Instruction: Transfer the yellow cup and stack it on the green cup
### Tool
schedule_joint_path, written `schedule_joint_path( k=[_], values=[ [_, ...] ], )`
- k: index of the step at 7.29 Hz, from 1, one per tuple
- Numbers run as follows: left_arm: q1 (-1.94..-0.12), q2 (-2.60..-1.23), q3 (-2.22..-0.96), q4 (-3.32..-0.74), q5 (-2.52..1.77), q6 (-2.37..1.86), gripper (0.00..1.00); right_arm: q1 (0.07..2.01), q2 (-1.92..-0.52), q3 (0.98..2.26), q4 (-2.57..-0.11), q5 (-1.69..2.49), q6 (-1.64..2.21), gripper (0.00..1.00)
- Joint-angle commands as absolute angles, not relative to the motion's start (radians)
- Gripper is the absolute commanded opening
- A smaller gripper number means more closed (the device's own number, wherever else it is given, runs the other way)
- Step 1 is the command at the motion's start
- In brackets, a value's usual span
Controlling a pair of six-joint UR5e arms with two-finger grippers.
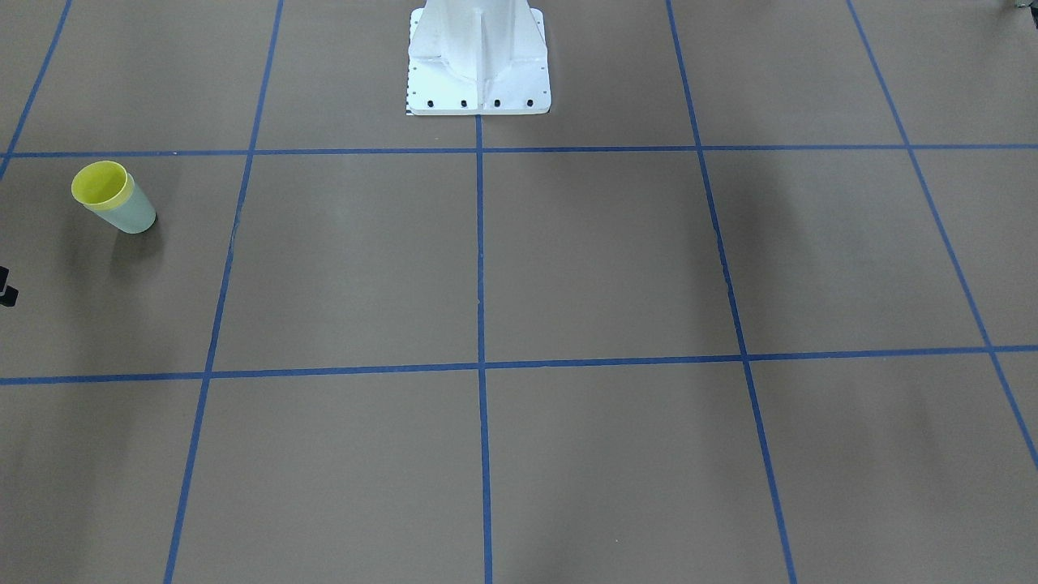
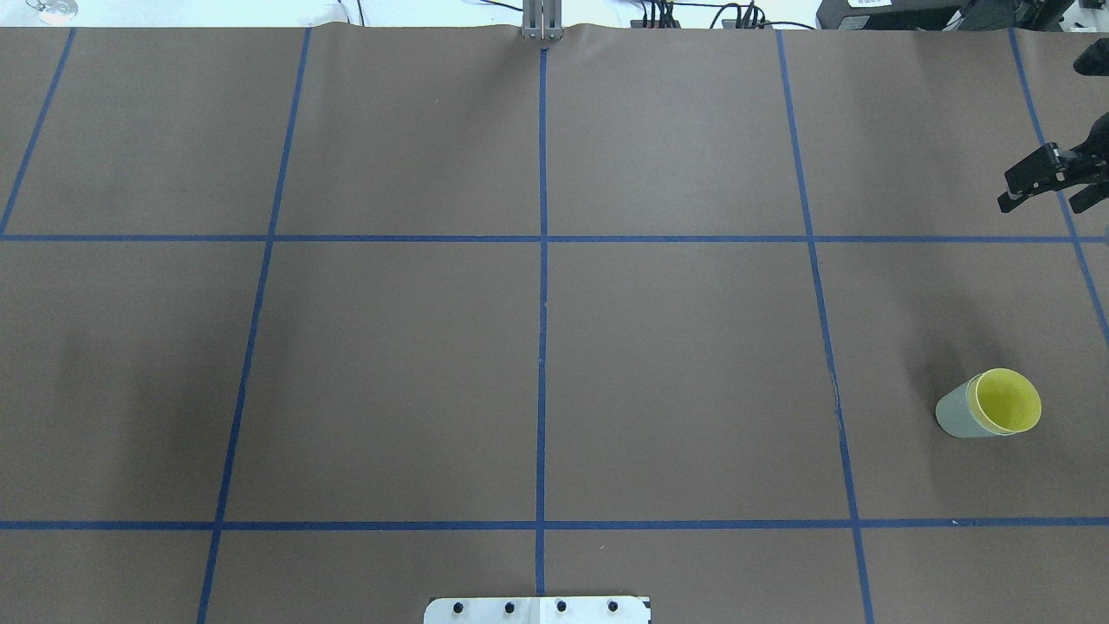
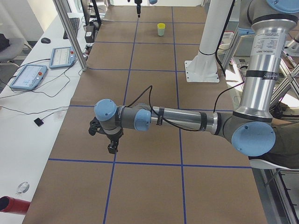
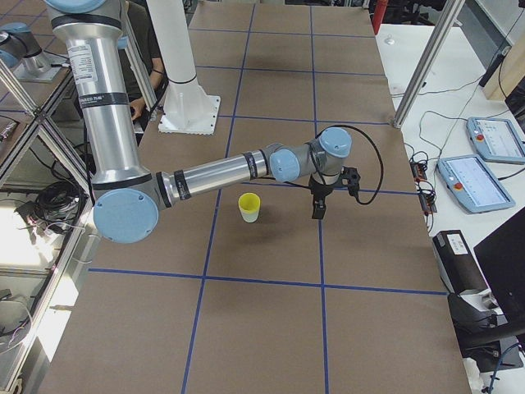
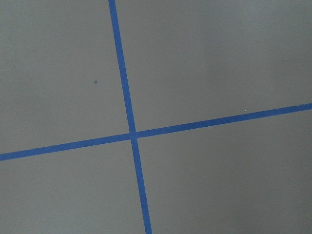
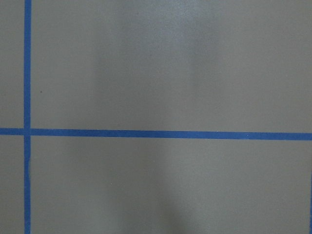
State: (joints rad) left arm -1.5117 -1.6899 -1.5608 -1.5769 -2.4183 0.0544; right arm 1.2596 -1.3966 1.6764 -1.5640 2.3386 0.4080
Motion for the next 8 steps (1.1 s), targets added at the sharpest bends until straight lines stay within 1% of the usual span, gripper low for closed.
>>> schedule_joint_path(
  k=[1,8],
  values=[
    [-1.509,-1.69,-1.571,-1.577,-2.419,0.058,1.0,1.244,-1.382,1.655,-1.559,2.336,0.411,1.0],
    [-1.509,-1.692,-1.568,-1.577,-2.418,0.052,1.0,1.241,-1.365,1.661,-1.559,2.335,0.411,1.0]
  ],
)
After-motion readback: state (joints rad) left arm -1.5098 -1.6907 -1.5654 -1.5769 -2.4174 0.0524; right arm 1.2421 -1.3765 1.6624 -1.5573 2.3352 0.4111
